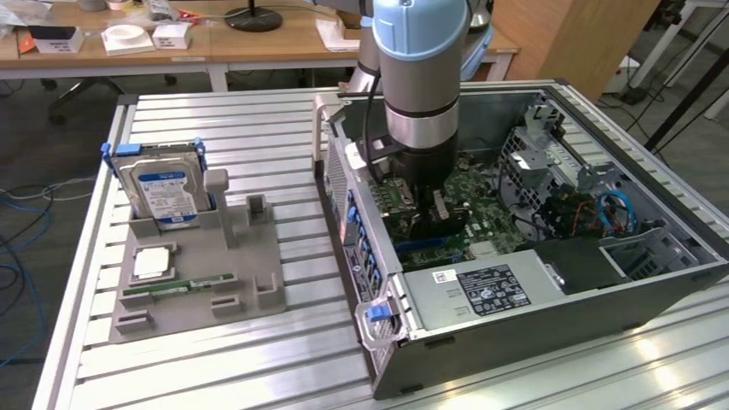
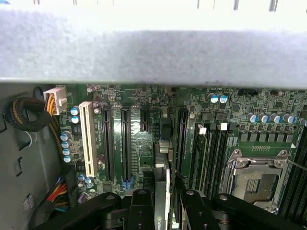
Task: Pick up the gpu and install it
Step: 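Insert the gpu into the slot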
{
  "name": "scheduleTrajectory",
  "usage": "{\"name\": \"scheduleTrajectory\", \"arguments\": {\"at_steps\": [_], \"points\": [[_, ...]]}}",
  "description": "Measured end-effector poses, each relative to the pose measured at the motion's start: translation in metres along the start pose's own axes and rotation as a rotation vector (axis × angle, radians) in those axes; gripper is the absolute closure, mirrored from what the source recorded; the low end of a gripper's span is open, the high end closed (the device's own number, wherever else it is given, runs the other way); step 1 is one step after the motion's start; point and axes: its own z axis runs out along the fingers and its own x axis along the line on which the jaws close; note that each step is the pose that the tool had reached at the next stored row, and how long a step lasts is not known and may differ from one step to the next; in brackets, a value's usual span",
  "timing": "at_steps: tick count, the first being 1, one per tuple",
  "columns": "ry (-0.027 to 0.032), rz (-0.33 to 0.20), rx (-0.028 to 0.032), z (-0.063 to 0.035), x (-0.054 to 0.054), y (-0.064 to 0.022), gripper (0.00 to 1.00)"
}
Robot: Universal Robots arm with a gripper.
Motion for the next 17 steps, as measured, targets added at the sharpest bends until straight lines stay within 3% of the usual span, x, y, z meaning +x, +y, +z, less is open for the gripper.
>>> {"name": "scheduleTrajectory", "arguments": {"at_steps": [17], "points": [[0.0004,0.0,0.0,0.0023,0.0025,0.0018,0.74]]}}
